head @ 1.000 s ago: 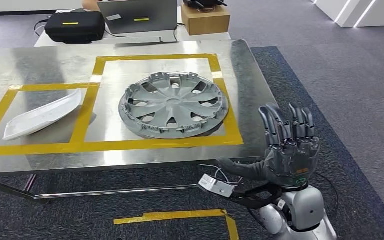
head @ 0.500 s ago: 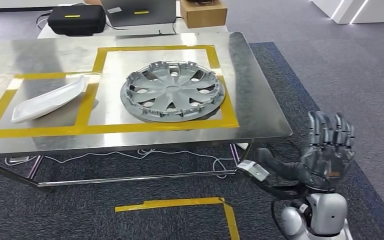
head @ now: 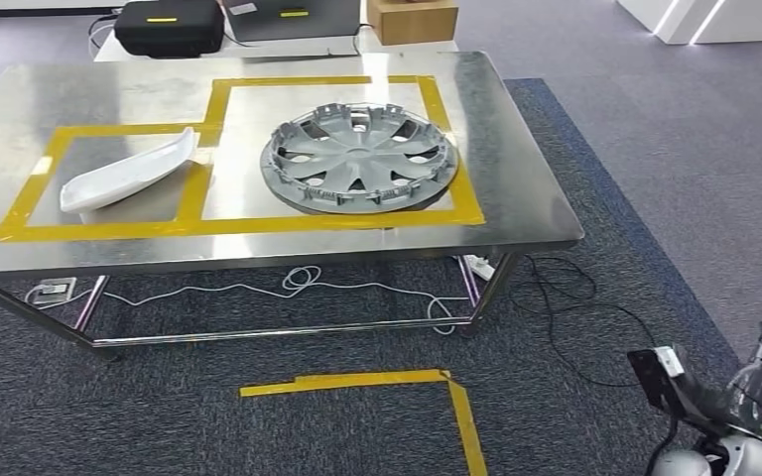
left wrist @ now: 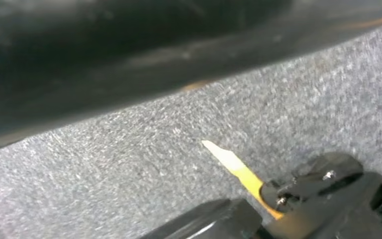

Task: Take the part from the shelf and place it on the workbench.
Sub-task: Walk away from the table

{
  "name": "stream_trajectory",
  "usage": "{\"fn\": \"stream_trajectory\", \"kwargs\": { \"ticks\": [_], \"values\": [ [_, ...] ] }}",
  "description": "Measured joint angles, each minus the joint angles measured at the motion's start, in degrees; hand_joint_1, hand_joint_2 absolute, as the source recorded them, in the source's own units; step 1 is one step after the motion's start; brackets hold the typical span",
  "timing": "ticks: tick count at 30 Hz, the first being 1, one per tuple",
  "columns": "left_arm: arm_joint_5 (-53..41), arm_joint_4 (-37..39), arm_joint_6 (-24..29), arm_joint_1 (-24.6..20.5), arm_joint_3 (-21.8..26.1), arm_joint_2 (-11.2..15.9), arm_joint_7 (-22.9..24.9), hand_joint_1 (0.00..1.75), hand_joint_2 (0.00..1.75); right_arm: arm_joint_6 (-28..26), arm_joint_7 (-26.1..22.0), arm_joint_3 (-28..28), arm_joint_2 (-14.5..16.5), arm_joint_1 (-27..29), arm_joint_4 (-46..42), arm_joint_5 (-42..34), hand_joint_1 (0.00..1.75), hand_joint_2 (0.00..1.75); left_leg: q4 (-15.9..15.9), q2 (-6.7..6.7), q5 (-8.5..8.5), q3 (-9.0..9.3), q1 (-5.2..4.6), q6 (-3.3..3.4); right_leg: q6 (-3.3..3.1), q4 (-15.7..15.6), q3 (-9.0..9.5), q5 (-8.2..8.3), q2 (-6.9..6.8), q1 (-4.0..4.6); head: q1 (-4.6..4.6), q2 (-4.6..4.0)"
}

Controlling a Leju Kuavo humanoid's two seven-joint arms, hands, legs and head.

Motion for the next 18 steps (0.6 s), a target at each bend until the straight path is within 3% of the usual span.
{"fn": "stream_trajectory", "kwargs": {
  "ticks": [2,3,5,7,8,9,10,12,14,16,18],
  "values": [
    [0.0,0.0,0.0,0.2,0.7,0.0,-0.2,0.0,0.0,1.1,0.4,-7.1,0.0,-1.7,10.0,3.3,0.0,0.0,-0.2,0.04,0.77,-0.18,0.19,-0.57,-0.02,-1.5,0.14,0.44,-0.14,0.11,0.06,0.0],
    [-0.1,0.0,0.0,0.3,1.0,-0.1,-0.4,0.0,0.0,2.1,1.4,-10.3,0.0,-2.5,15.2,4.9,0.0,0.0,0.0,0.0,0.31,-0.36,0.24,-0.89,-0.26,-1.8,-0.33,1.07,-0.21,-0.02,0.06,0.0],
    [-0.4,0.0,0.0,0.6,1.4,-0.1,-0.6,0.0,0.0,5.9,4.5,-15.2,-0.1,-4.0,25.2,7.4,0.0,0.0,3.1,-0.11,-3.75,-1.26,0.33,-1.53,-0.89,-2.1,-1.39,2.47,-0.33,-0.43,-0.17,0.0],
    [-0.8,0.0,-0.1,0.7,1.8,-0.1,-0.7,0.0,0.0,10.8,7.9,-18.7,-0.2,-5.2,34.3,8.7,0.0,0.0,10.1,-0.15,-9.64,-2.73,0.72,-2.19,-1.12,-1.6,-2.82,3.63,-0.29,-0.47,-0.43,0.0],
    [-1.0,0.0,-0.1,0.7,1.9,-0.1,-0.7,0.0,0.0,12.5,9.2,-20.1,-0.2,-5.5,38.3,9.2,0.0,0.0,13.6,-0.14,-11.27,-3.2,0.91,-2.51,-1.04,-1.2,-3.73,4.15,-0.3,-0.49,-0.46,0.0],
    [-1.1,0.0,-0.1,0.6,2.1,-0.1,-0.7,0.0,0.0,13.4,10.1,-21.3,-0.1,-5.7,41.7,9.4,0.0,0.0,15.8,-0.14,-11.54,-3.04,1.07,-2.77,-0.94,-0.6,-4.84,4.61,-0.32,-0.55,-0.46,0.0],
    [-1.2,0.0,-0.1,0.6,2.2,-0.1,-0.7,0.0,0.0,13.9,10.6,-22.3,-0.1,-6.0,44.6,9.6,0.0,0.0,16.0,-0.13,-10.55,-1.99,1.2,-2.97,-0.81,0.1,-6.06,4.99,-0.33,-0.64,-0.47,0.0],
    [-1.5,0.0,-0.2,0.6,2.4,-0.1,-0.7,0.0,0.0,15.5,12.1,-23.8,-0.1,-6.8,49.1,9.8,0.0,0.0,10.6,-0.16,-7.75,2.76,1.46,-3.23,-0.4,1.5,-8.31,5.59,-0.25,-0.86,-0.47,0.0],
    [-1.9,0.0,-0.2,0.4,2.4,-0.1,-0.7,0.0,0.0,17.9,14.4,-25.1,-0.2,-7.6,52.5,9.8,0.0,0.0,3.2,-0.34,-7.74,7.7,1.48,-3.13,0.24,2.7,-9.81,6.14,-0.11,-0.83,-0.45,0.01],
    [-2.4,0.0,-0.3,0.3,2.4,-0.2,-0.7,0.0,0.0,19.5,16.1,-26.3,-0.2,-8.1,55.4,9.7,0.0,0.0,0.4,-0.53,-8.58,9.09,1.28,-2.45,0.97,3.1,-10.36,6.95,-0.02,-0.74,-0.43,0.01],
    [-2.7,0.0,-0.3,0.3,2.4,-0.3,-0.7,0.0,0.0,20.2,16.6,-27.3,-0.2,-8.4,57.7,9.8,0.0,0.0,0.2,-0.36,-7.68,8.12,1.25,-1.33,1.7,3.0,-10.75,7.46,0.17,-0.86,-0.49,0.0]
  ]
}}
